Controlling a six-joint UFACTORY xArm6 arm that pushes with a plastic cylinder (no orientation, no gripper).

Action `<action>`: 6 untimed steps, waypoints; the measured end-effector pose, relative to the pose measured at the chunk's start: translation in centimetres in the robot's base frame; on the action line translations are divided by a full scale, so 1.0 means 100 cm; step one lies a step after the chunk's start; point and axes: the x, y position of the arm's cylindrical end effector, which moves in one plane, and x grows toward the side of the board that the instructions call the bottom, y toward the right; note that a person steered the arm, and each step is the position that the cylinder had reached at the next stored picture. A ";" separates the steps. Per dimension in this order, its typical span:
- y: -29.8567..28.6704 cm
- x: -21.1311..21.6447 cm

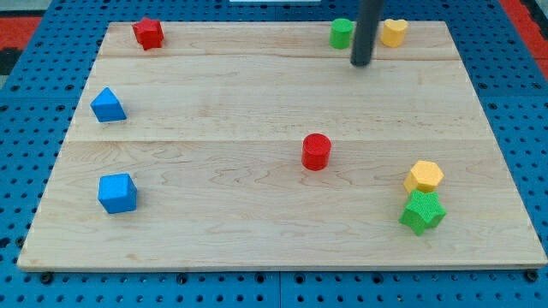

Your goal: Move the yellow hexagon bottom left to the red circle

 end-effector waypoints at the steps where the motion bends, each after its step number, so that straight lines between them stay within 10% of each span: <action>1: 0.051 0.112; 2: 0.082 0.184; 6: -0.081 0.171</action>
